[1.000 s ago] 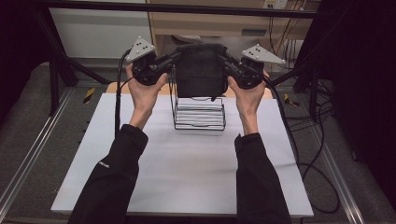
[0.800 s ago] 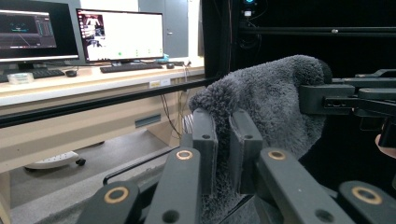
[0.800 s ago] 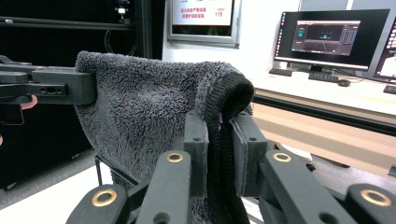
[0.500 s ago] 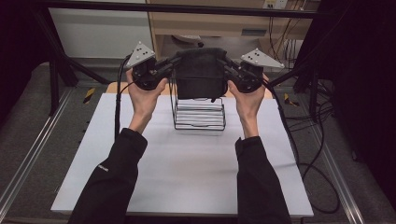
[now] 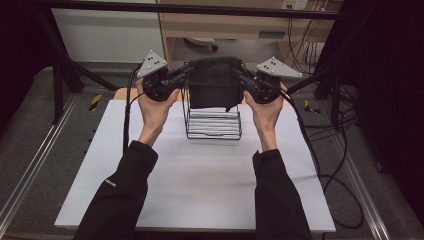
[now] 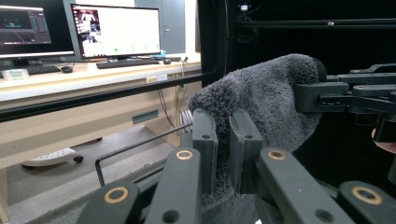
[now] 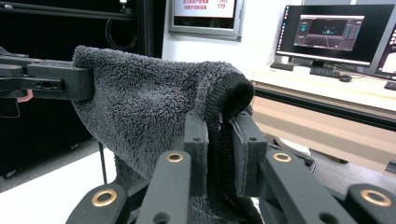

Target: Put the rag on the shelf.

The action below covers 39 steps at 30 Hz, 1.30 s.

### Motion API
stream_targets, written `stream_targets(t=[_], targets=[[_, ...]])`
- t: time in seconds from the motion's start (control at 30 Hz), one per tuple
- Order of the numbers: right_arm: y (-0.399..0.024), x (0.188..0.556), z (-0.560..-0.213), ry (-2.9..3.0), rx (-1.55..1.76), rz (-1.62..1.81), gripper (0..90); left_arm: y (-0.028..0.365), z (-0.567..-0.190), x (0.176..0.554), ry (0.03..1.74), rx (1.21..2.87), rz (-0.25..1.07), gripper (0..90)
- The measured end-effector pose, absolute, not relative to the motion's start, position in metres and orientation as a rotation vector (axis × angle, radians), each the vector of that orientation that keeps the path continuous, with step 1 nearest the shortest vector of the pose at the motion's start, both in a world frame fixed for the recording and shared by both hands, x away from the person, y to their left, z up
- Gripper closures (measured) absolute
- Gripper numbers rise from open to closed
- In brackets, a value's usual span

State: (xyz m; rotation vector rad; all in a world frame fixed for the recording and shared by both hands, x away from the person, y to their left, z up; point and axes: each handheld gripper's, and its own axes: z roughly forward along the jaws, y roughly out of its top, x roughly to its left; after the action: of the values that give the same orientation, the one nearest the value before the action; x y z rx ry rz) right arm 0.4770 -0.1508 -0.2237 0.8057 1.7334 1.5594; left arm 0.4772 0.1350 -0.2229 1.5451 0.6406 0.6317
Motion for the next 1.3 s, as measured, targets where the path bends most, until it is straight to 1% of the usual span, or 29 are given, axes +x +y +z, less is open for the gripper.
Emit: stream_targets(t=[0.5, 0.87, 0.97, 1.07, 1.17, 1.2, 1.3], targets=[[-0.152, 0.467, -0.244, 1.779, 0.798, 1.542, 78.0, 0.134, -0.248, 0.466, 0.638, 1.594, 0.633, 81.9], [-0.154, 0.459, -0.253, 1.809, 0.792, 1.533, 74.3, 0.135, -0.258, 0.461, 0.642, 1.622, 0.616, 79.8], [-0.155, 0.457, -0.252, 1.820, 0.789, 1.543, 68.9, 0.135, -0.259, 0.460, 0.642, 1.632, 0.617, 79.8], [-0.158, 0.455, -0.247, 1.826, 0.790, 1.569, 60.9, 0.135, -0.260, 0.460, 0.634, 1.650, 0.624, 80.0], [-0.160, 0.451, -0.239, 1.821, 0.777, 1.588, 57.8, 0.135, -0.261, 0.460, 0.629, 1.664, 0.625, 80.0], [-0.160, 0.451, -0.237, 1.819, 0.778, 1.601, 59.7, 0.135, -0.261, 0.460, 0.627, 1.671, 0.627, 80.0], [-0.158, 0.449, -0.232, 1.852, 0.793, 1.571, 70.6, 0.134, -0.262, 0.460, 0.627, 1.677, 0.629, 79.9]])
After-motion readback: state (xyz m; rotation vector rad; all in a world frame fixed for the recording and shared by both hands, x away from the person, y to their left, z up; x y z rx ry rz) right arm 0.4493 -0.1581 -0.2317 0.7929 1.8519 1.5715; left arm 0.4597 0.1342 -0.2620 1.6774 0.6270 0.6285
